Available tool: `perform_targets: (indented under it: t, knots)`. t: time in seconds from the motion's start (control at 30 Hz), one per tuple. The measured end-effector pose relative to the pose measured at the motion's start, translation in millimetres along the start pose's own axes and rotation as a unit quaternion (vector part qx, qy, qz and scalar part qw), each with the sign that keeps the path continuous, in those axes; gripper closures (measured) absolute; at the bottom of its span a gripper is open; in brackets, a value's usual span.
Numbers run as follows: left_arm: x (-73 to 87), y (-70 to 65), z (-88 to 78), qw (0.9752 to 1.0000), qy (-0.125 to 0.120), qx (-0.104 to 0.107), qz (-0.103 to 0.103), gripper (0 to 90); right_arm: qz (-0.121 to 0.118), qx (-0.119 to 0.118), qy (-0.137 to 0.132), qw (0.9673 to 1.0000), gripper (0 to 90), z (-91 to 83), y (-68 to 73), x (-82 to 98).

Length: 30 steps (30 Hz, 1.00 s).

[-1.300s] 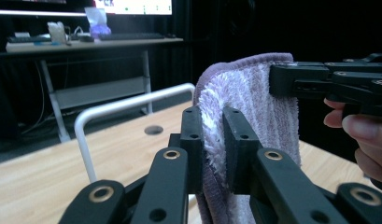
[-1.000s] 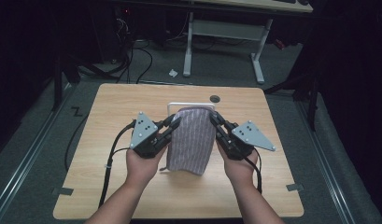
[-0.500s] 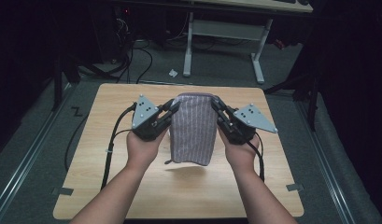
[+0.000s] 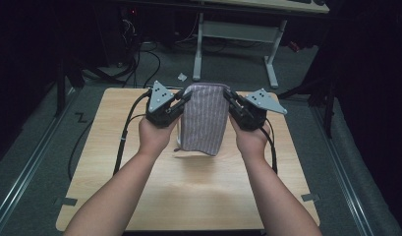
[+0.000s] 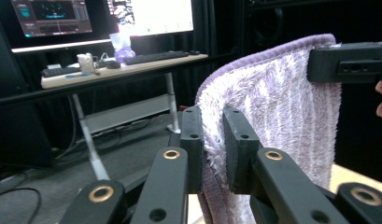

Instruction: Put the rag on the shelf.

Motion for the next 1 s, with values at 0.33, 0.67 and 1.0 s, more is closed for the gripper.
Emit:
perform_targets:
  t: [0.33, 0.67, 1.0]
  knots:
    - [-10.9, 16.1, 21.3, 0.9997, 0.016, -0.018, 0.005, 79.7, 0.003, 0.001, 0.001, 1.0000, 84.6, 26.2, -14.5, -3.2]
    - [-22.6, 36.8, 46.3, 0.9992, 0.018, -0.036, -0.010, 79.4, -0.003, 0.002, 0.016, 0.9999, 84.5, 61.3, -29.3, -7.5]
    - [-18.3, 56.5, 69.2, 0.9964, 0.049, -0.037, -0.058, 78.5, -0.028, -0.004, 0.053, 0.9982, 84.0, 91.5, -42.0, -2.2]
Point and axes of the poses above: each handheld gripper's, and its own axes: z roughly forward along the jaws, x roughly out of its underside, y roughly to its left, the point moved 2 cm from there along z, roughly forward along the jaws, and after that the axes turned 11 degrees about -z, right-handed, at the moved point
